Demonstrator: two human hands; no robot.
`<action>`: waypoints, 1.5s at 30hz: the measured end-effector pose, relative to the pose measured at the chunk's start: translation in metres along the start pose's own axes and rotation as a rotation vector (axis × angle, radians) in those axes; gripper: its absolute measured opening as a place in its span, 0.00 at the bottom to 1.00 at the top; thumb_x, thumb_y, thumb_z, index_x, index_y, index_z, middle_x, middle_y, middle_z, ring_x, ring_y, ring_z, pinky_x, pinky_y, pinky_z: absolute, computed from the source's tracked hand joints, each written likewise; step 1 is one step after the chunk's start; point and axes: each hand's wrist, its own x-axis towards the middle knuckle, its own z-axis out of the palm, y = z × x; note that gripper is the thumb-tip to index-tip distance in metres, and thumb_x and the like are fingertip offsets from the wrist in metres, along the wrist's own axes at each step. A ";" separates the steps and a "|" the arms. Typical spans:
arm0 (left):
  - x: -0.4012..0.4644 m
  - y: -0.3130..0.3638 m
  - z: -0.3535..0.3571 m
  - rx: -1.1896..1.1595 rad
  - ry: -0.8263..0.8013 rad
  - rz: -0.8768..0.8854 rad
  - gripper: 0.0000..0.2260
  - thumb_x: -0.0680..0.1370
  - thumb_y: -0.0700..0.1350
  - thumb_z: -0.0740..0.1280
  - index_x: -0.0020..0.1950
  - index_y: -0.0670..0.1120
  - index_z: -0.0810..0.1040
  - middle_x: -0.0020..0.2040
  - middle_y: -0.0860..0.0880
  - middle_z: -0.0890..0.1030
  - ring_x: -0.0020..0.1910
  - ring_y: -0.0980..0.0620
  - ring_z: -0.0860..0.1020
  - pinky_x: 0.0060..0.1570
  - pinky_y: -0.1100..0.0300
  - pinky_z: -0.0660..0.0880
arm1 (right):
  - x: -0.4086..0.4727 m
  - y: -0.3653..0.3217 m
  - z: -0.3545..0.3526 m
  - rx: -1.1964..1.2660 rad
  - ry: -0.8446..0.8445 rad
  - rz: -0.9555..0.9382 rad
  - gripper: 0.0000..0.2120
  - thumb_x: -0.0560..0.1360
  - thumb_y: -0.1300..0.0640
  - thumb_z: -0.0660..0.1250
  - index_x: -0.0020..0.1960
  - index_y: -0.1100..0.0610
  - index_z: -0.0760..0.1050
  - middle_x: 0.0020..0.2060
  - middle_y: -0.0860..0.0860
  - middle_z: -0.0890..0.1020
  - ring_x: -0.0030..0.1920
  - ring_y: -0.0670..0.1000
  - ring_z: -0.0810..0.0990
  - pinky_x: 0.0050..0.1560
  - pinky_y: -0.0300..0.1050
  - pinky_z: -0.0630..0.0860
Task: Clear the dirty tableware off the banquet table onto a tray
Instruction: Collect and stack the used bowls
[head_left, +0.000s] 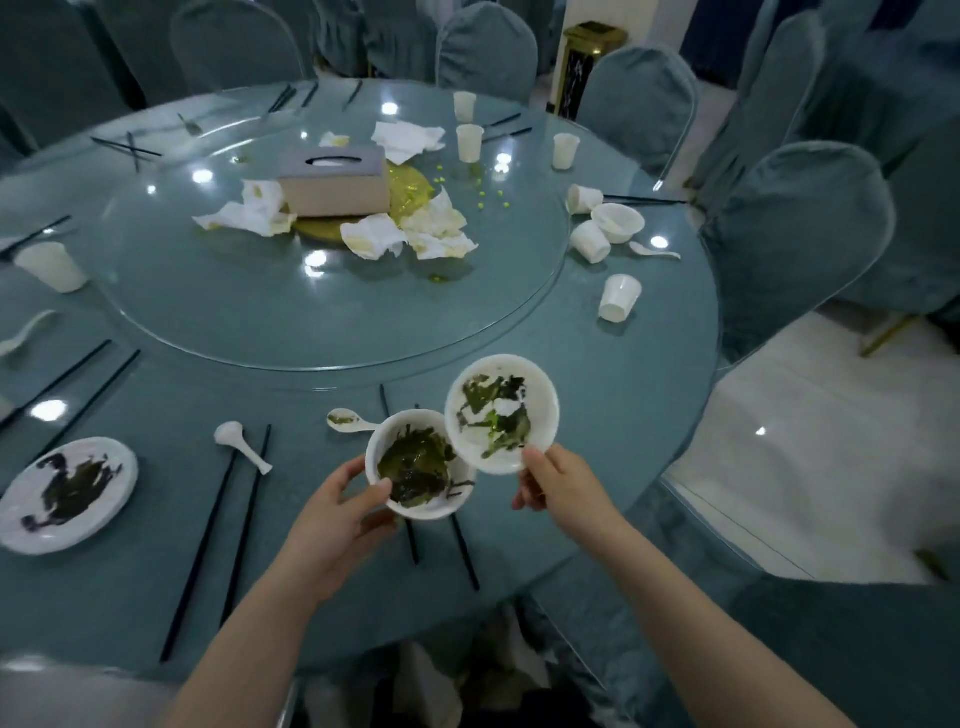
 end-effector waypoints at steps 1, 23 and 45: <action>-0.005 -0.002 -0.001 0.006 -0.013 0.010 0.17 0.77 0.39 0.67 0.64 0.51 0.72 0.45 0.47 0.85 0.45 0.47 0.82 0.44 0.55 0.78 | -0.010 -0.003 0.008 -0.024 -0.040 -0.013 0.16 0.82 0.54 0.54 0.39 0.56 0.71 0.23 0.46 0.77 0.31 0.46 0.81 0.36 0.41 0.71; -0.074 -0.057 0.049 0.162 -0.522 -0.005 0.18 0.72 0.51 0.69 0.62 0.54 0.77 0.56 0.48 0.82 0.53 0.47 0.82 0.47 0.52 0.80 | -0.160 0.037 0.007 0.137 0.393 0.068 0.12 0.76 0.61 0.65 0.44 0.42 0.77 0.41 0.44 0.83 0.41 0.46 0.84 0.41 0.45 0.83; -0.229 -0.212 0.531 0.334 -0.834 0.143 0.13 0.79 0.39 0.60 0.62 0.47 0.75 0.53 0.44 0.82 0.47 0.48 0.84 0.43 0.56 0.81 | -0.416 0.158 -0.421 0.258 0.884 0.013 0.08 0.75 0.63 0.68 0.50 0.53 0.82 0.41 0.51 0.86 0.41 0.50 0.85 0.40 0.41 0.82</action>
